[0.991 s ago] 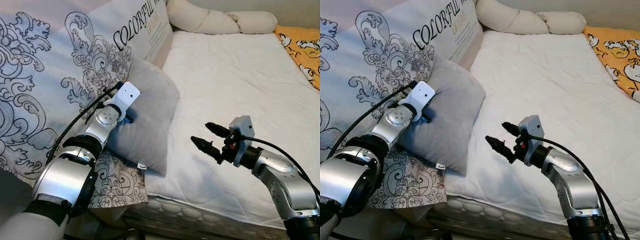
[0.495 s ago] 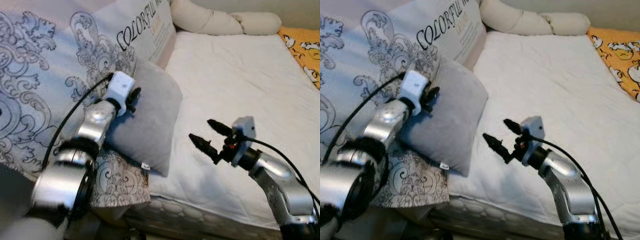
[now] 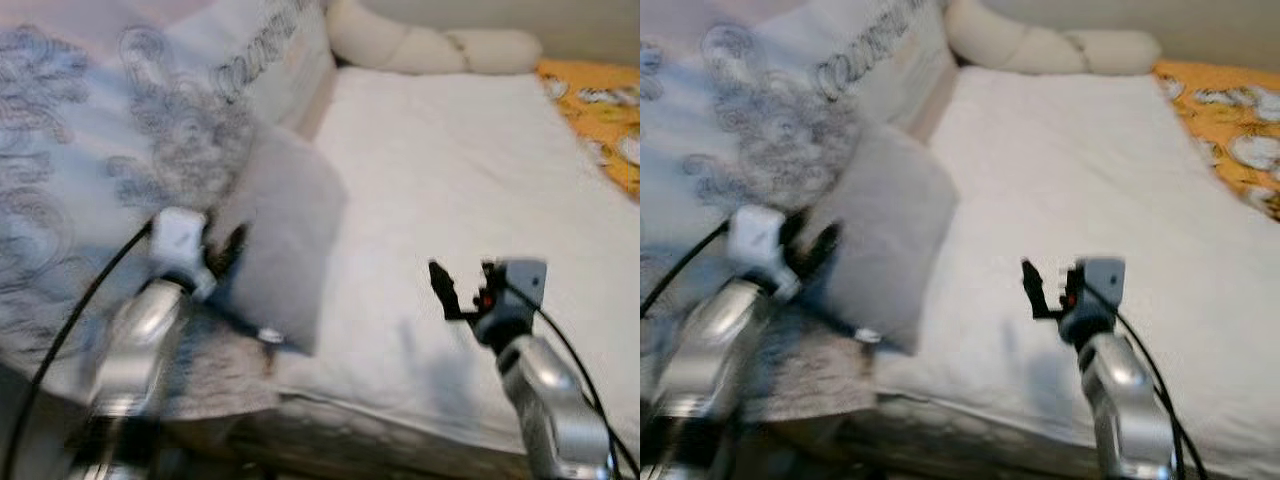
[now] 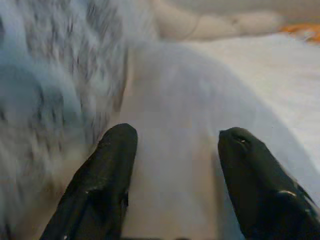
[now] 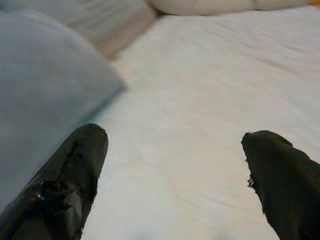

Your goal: Clean up the room

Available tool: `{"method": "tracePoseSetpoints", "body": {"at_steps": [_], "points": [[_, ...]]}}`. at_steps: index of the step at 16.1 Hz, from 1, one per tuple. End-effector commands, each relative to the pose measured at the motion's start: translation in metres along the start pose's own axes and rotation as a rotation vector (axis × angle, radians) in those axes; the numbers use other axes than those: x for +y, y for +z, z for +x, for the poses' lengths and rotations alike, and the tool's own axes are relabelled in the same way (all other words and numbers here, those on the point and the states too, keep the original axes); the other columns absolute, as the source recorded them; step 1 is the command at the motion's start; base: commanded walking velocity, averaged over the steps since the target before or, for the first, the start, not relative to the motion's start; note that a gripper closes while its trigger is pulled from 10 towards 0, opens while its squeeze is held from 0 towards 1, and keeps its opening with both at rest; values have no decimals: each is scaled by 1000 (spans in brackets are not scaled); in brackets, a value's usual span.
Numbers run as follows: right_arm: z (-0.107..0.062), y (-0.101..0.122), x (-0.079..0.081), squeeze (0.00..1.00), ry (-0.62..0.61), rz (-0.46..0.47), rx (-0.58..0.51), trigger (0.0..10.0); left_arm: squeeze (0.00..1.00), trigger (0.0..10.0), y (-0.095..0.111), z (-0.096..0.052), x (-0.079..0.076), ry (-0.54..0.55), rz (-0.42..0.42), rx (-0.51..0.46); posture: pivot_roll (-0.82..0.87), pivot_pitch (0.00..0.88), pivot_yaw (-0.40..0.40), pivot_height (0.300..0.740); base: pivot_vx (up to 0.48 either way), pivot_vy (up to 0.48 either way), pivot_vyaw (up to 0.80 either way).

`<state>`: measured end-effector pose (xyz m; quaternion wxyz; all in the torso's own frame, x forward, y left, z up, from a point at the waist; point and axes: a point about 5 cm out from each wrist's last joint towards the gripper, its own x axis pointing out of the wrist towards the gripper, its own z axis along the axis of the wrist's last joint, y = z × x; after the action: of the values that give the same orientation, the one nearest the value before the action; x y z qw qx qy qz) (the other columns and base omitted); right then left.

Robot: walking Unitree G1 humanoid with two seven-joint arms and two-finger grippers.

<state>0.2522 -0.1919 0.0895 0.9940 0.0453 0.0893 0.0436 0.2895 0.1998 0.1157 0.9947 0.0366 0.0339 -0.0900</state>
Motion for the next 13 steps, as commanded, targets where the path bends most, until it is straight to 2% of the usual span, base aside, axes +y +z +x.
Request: {"method": "tracePoseSetpoints", "body": {"at_steps": [1,2,4,5,6,10,13], "points": [[-3,4,-4,1000,-40,-25,-31,10000,1000,10000,11,-4,-2,42,-17,-13,-75,0,9,740,0,-480,0],[-4,4,-3,1000,-46,-23,-38,10000,1000,10000,11,-7,-1,56,-33,-10,-75,0,9,740,0,-480,0],[-7,5,-3,1000,-58,-32,-54,10000,1000,10000,9,-16,-5,75,13,15,-74,0,8,740,0,-480,0],[-9,5,-1,1000,-55,-8,-51,10000,1000,10000,5,-21,-8,81,39,39,-78,0,8,740,0,-480,0],[-5,5,0,1000,-55,-24,-45,10000,1000,10000,3,-23,-8,97,27,49,-69,0,-4,740,0,-480,0],[4,9,10,1000,-31,-5,-60,10000,1000,10000,3,-20,-4,132,27,80,-66,0,-2,740,0,-480,0],[6,7,16,1000,-21,22,-57,10000,1000,10000,-4,-20,0,151,72,119,-76,0,5,740,0,-480,0]]}}
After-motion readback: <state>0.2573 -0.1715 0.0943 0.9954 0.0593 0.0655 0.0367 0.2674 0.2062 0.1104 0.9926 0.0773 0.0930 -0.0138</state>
